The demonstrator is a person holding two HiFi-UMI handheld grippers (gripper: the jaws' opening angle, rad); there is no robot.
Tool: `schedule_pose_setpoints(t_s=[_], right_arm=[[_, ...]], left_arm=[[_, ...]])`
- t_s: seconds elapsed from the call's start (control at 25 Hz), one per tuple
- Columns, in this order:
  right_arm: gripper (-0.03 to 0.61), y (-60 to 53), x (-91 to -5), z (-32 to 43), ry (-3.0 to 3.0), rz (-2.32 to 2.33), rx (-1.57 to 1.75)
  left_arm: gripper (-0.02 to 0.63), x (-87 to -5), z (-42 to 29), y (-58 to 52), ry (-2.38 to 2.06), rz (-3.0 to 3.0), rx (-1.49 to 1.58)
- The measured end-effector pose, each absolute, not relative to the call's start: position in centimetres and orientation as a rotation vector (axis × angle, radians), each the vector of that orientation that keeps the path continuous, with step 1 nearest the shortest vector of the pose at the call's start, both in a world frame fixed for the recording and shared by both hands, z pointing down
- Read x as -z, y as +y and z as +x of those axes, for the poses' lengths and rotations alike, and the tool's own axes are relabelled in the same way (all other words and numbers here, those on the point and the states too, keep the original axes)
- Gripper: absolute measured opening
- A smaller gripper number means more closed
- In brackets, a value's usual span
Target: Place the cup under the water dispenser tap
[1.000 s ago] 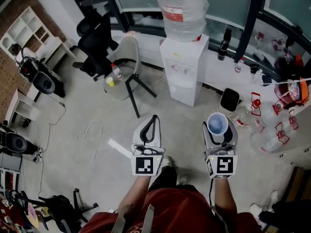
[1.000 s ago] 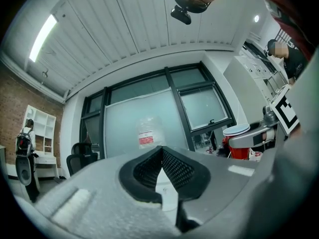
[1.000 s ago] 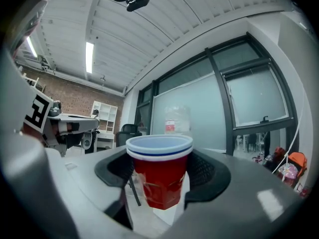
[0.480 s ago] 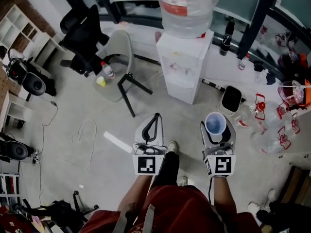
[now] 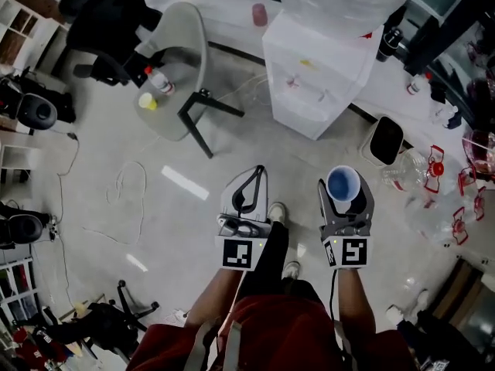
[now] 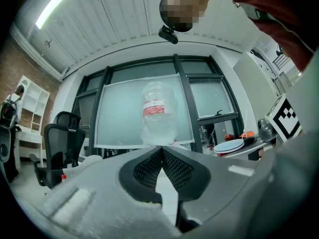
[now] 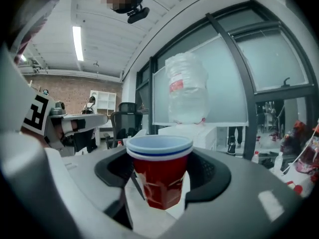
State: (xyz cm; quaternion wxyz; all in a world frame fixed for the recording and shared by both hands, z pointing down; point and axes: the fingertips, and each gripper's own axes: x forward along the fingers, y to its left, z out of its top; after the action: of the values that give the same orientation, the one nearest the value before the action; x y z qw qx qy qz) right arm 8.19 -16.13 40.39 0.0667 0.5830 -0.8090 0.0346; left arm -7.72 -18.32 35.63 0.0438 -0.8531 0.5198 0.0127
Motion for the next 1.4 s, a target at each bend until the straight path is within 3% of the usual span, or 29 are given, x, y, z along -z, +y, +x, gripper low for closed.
schedule_pose_setpoints(t_s=[0.88, 1.4], right_arm=[[0.299, -27.7, -68.9, 7.5, -2.294, 1.694, -0.412], [0.299, -34.3, -74.9, 8.2, -2.253, 1.719, -0.363]], left_arm=[[-0.003, -61.8, -6.5, -27.8, 1.582, -2.805, 0.211], [-0.003, -67.3, -6.8, -28.3, 1.627, -2.842, 0.267]])
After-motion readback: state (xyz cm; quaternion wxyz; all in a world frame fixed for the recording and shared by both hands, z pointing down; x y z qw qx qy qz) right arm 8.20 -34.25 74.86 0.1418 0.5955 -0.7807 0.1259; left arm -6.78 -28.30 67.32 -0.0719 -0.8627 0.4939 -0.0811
